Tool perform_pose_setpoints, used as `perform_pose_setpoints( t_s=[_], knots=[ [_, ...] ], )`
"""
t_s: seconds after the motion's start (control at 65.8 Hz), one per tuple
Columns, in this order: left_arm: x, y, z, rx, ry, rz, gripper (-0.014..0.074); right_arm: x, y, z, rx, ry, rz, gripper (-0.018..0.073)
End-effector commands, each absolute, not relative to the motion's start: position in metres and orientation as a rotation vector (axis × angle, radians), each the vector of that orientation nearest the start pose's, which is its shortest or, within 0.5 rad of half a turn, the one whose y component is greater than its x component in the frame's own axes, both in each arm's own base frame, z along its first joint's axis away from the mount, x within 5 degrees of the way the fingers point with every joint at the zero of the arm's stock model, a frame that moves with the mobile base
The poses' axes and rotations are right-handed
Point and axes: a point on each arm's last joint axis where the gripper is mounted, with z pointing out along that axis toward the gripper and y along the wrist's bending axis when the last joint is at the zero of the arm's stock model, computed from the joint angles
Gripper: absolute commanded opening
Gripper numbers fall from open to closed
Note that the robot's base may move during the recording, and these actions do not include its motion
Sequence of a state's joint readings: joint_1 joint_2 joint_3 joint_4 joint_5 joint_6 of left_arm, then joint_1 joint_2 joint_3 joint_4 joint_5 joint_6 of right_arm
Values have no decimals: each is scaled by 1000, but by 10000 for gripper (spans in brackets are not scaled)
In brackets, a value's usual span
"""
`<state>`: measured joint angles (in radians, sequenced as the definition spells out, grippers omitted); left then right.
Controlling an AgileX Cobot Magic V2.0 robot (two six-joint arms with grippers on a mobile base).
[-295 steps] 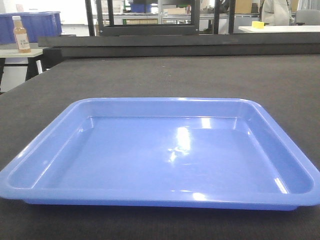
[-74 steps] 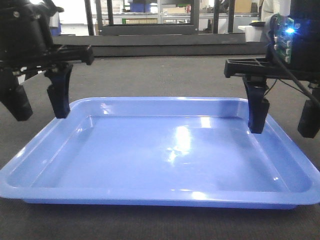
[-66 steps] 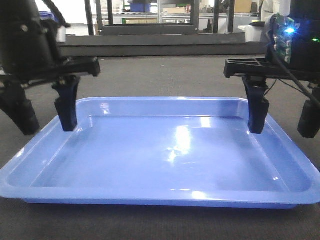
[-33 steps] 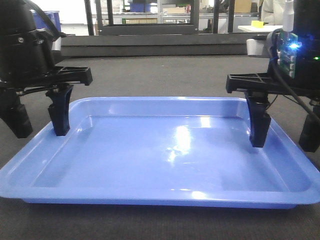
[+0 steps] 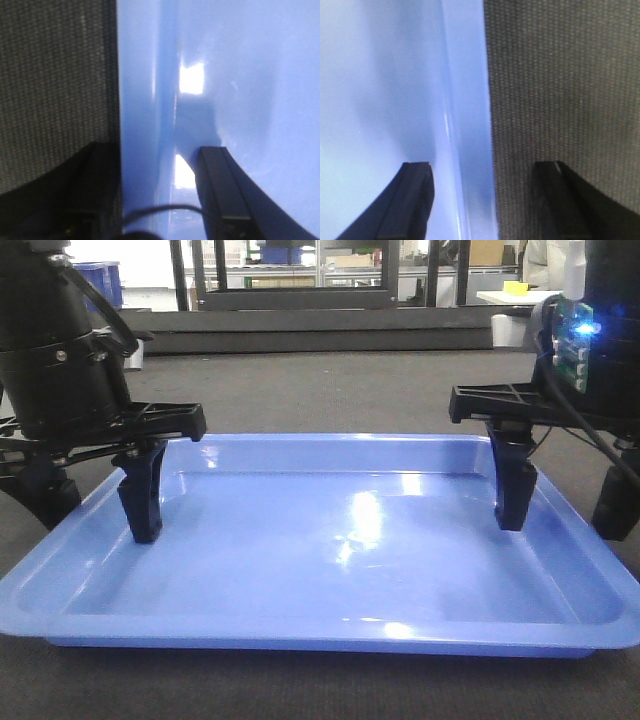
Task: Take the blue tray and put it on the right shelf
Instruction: 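Close both grippers on the tray's side rims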
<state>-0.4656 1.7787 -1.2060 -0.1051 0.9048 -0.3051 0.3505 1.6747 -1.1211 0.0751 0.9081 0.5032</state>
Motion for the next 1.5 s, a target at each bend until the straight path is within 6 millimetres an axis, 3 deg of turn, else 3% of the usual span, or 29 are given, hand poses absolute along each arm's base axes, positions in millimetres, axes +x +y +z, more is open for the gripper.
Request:
perform_pose_setpoints(
  t_s=[0.0, 0.638, 1.034, 1.201, 1.49],
  knots=[
    [304, -163, 225, 141, 2922, -287, 235, 299, 115, 236, 277, 2892, 250, 520],
    [304, -163, 225, 142, 2922, -287, 234, 301, 115, 222, 283, 2958, 211, 515],
    [304, -164, 225, 139, 2924, -291, 232, 301, 115, 222, 283, 2957, 212, 294],
    [303, -164, 225, 139, 2925, -290, 136, 301, 115, 222, 283, 2955, 213, 214],
    [303, -164, 225, 138, 2929, -291, 18, 302, 116, 222, 282, 2945, 218, 202]
  ],
)
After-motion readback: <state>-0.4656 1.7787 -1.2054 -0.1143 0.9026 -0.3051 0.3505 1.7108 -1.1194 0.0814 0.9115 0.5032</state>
